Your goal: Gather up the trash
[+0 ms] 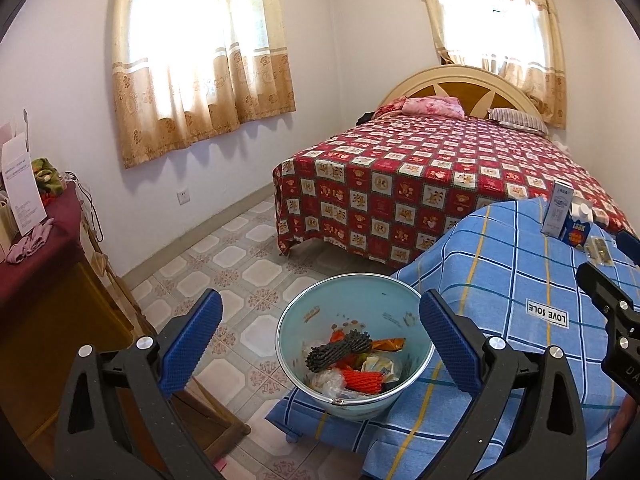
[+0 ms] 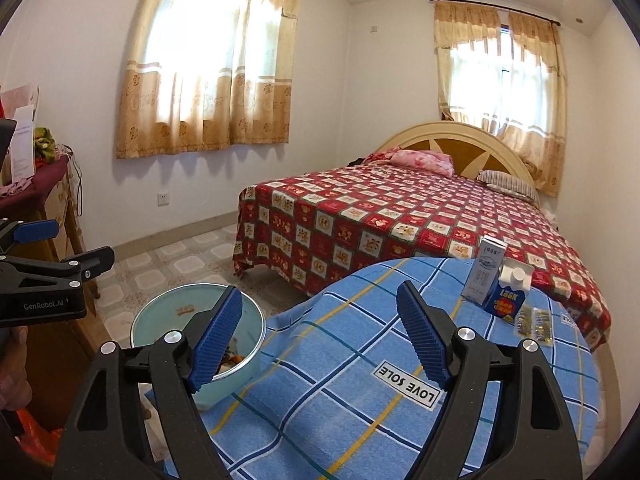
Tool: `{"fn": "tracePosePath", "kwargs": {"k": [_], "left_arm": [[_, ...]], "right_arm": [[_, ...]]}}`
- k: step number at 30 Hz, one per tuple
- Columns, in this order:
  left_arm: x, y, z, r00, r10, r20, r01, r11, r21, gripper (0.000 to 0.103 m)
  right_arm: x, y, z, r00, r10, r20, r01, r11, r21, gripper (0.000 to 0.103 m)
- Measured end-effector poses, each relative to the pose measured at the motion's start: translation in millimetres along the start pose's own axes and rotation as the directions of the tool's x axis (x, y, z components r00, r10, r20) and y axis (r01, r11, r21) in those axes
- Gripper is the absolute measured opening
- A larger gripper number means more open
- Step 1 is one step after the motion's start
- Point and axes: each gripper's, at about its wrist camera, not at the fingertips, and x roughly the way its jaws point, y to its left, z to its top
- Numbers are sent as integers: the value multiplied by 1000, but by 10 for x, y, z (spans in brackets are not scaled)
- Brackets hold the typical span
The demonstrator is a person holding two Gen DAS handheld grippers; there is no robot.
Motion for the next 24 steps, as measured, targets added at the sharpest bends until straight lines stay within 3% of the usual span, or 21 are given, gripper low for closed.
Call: {"fn": "tracePosePath", "kwargs": {"k": [24], "left_arm": [[11,4,-18,1000,8,0,-8,1000,3,97]], "right_arm": [[-14,35,-22,1000,6,-5,-6,1000,7,80]]}}
